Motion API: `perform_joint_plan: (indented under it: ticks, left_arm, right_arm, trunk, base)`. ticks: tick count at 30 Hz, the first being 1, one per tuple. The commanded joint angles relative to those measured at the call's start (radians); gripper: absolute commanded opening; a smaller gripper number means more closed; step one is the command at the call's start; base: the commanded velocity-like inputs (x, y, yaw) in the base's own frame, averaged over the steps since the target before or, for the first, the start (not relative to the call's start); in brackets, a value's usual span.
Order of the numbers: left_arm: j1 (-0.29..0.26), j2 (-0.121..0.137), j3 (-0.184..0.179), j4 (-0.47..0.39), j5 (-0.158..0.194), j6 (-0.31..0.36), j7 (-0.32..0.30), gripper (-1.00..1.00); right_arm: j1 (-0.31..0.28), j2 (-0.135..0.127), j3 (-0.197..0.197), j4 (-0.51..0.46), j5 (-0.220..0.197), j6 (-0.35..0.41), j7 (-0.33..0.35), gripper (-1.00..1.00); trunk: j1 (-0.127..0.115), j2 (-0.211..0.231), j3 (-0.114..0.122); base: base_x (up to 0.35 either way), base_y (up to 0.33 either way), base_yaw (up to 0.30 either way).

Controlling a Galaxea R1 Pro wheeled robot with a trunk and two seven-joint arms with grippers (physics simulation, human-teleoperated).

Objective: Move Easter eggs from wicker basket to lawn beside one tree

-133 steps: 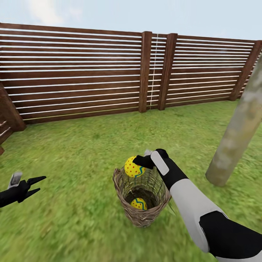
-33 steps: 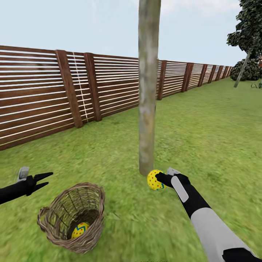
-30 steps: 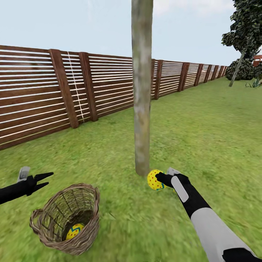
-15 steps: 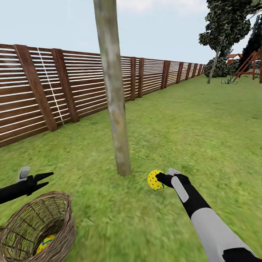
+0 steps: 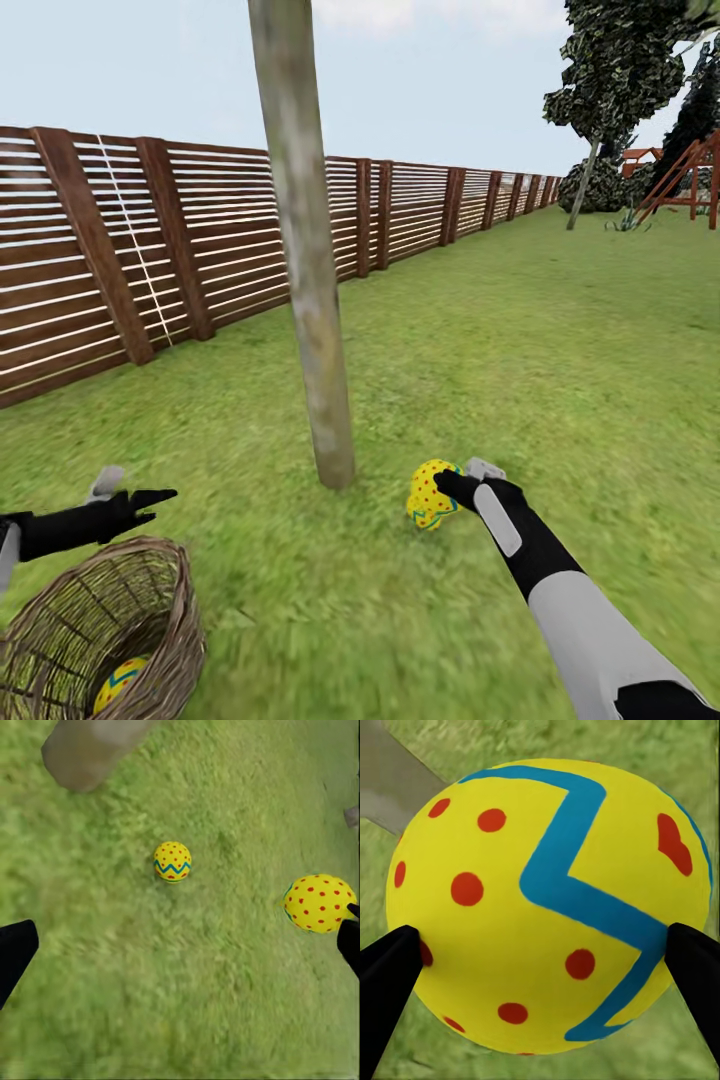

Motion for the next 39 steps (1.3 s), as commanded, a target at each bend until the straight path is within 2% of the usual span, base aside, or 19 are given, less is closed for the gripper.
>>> perform_joint_plan:
  ticks: [1,4,5,6,8,12,18,19,20,23,26,28,30,33,34,36,39]
  left_arm:
    - [-0.002,-0.016,-0.015,-0.001,0.006,0.009,0.064,1.0]
    - [-0.01,-0.082,-0.03,-0.005,0.009,0.008,0.265,1.0]
    - [-0.012,-0.116,-0.032,-0.015,0.01,0.007,0.346,1.0]
    - [-0.013,-0.139,-0.034,-0.035,0.009,0.007,0.395,1.0]
    - [-0.013,-0.17,-0.047,-0.058,0.009,0.007,0.466,1.0]
    - [-0.013,-0.235,-0.099,-0.068,0.008,0.005,0.606,1.0]
    - [-0.014,-0.33,-0.112,-0.066,0.01,-0.016,0.893,1.0]
    - [-0.013,-0.343,-0.136,-0.062,0.009,-0.033,0.938,1.0]
    - [-0.013,-0.353,-0.212,-0.05,0.009,-0.093,1.002,1.0]
    - [-0.013,-0.361,-0.222,-0.028,0.008,-0.1,1.044,1.0]
    - [-0.014,-0.394,-0.223,0.107,0.006,-0.151,1.138,1.0]
    - [-0.015,-0.415,-0.224,0.219,0.007,-0.234,1.212,1.0]
    - [-0.015,-0.43,-0.224,0.334,0.008,-0.311,1.257,1.0]
    - [-0.015,-0.478,-0.227,0.45,0.006,-0.409,1.273,1.0]
    - [-0.015,-0.495,-0.242,0.503,0.006,-0.449,1.275,1.0]
    - [-0.015,-0.505,-0.271,0.586,0.005,-0.527,1.276,1.0]
    - [-0.015,-0.511,-0.287,0.738,0.005,-0.674,1.276,1.0]
  right_arm:
    - [0.002,-0.002,0.002,-0.001,-0.01,-0.003,-0.01,-1.0]
    - [0.021,-0.004,0.003,-0.001,-0.001,-0.012,-0.012,-1.0]
    - [0.024,-0.004,0.002,-0.001,0.018,-0.019,-0.012,-1.0]
    - [0.025,-0.004,0.002,-0.001,0.028,-0.021,-0.012,-1.0]
    - [0.025,-0.004,0.002,-0.001,0.035,-0.022,-0.012,-1.0]
    - [0.025,-0.005,-0.003,-0.001,0.036,-0.022,-0.013,-1.0]
    - [0.025,-0.007,-0.007,-0.001,0.037,-0.023,-0.015,-1.0]
    - [0.025,-0.014,-0.007,-0.001,0.036,-0.023,-0.015,-1.0]
    - [0.025,-0.027,-0.006,-0.001,0.036,-0.023,-0.015,-1.0]
    - [0.025,-0.028,-0.006,-0.001,0.036,-0.021,-0.015,-1.0]
    - [0.025,-0.029,-0.005,-0.001,0.036,-0.018,-0.014,-1.0]
    - [0.025,-0.029,0.0,-0.001,0.036,-0.017,-0.014,-1.0]
    - [0.025,-0.029,0.002,-0.001,0.037,-0.016,-0.014,-1.0]
    - [0.025,-0.029,0.004,0.001,0.037,-0.015,-0.014,-1.0]
    - [0.025,-0.029,0.004,0.003,0.039,-0.014,-0.014,-1.0]
    - [0.025,-0.028,0.005,0.005,0.055,-0.011,-0.013,-1.0]
    - [0.037,-0.028,0.002,0.001,0.063,0.022,-0.008,-1.0]
  trunk:
    - [-0.004,0.007,0.002]
    - [-0.016,0.028,0.012]
    - [-0.019,0.035,0.015]
    - [-0.023,0.042,0.018]
    - [-0.031,0.056,0.024]
    - [-0.046,0.084,0.037]
    - [-0.069,0.126,0.056]
    - [-0.073,0.133,0.059]
    - [-0.077,0.14,0.062]
    - [-0.088,0.161,0.071]
    - [-0.1,0.182,0.081]
    - [-0.108,0.196,0.087]
    - [-0.115,0.21,0.093]
    - [-0.127,0.231,0.103]
    - [-0.131,0.238,0.106]
    - [-0.138,0.252,0.112]
    - [-0.15,0.273,0.121]
  base:
    - [0.0,0.0,0.0]
    - [0.0,0.0,0.0]
    - [0.0,0.0,0.0]
    - [0.0,0.0,0.0]
    - [0.0,0.0,0.0]
    - [0.0,0.0,0.0]
    - [0.0,0.0,0.0]
    - [0.0,0.0,0.0]
    - [0.0,0.0,0.0]
    - [0.0,0.0,0.0]
    - [0.0,0.0,0.0]
    - [0.0,0.0,0.0]
    - [0.0,0.0,0.0]
    - [0.0,0.0,0.0]
    - [0.0,0.0,0.0]
    - [0.0,0.0,0.0]
    - [0.0,0.0,0.0]
